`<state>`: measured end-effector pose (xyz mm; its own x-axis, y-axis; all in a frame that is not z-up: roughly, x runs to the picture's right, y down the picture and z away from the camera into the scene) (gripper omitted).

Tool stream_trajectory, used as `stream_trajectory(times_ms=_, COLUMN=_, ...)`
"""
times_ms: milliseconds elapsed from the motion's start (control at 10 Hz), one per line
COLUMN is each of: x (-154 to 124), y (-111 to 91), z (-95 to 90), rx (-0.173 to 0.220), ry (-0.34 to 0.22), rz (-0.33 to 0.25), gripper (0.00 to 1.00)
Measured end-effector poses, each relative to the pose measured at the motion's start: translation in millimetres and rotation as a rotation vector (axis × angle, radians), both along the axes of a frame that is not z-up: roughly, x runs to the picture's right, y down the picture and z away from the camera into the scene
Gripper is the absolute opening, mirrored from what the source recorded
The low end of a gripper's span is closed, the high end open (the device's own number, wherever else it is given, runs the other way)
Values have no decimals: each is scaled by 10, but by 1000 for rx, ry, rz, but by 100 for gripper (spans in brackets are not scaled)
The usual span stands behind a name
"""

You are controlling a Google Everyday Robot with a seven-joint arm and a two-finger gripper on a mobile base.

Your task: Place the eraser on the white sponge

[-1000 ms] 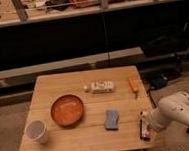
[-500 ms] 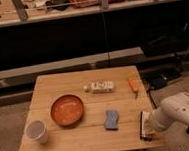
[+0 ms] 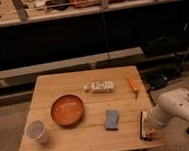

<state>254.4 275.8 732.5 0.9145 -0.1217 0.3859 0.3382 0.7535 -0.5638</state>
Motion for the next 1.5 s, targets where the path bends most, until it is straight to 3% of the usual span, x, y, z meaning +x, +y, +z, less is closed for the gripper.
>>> stream_trajectory(times_ms=300, x=21, y=-22, z=-2, rx=-8, ry=-97, rz=-195, gripper=73)
stream_trajectory(times_ms=500, x=-5, y=16, z=2, rx=-11, ry=-154, rz=-382, gripper=80)
stream_trajectory(times_ms=600, x=36, y=80, z=4, rx=13, ry=-170, rz=-509, gripper=80)
stream_trajectory(times_ms=800, x=42, y=138, z=27, rx=87, ry=-198, rz=-619, gripper=80)
stream_trajectory(times_ms=900, x=100, y=213, z=19, rx=144, ry=-216, rz=-656, gripper=80)
stream_trajectory(times_ms=1000, x=224, y=247, z=37, rx=198, ry=-238, rz=-656, gripper=80)
stream_trajectory(times_ms=1100, x=280, y=239, z=55, rx=202, ry=-246, rz=-637, gripper=80)
stream_trajectory(times_ms=1500, x=585, y=156, z=103, rx=180, ry=-296, rz=-447, gripper=80)
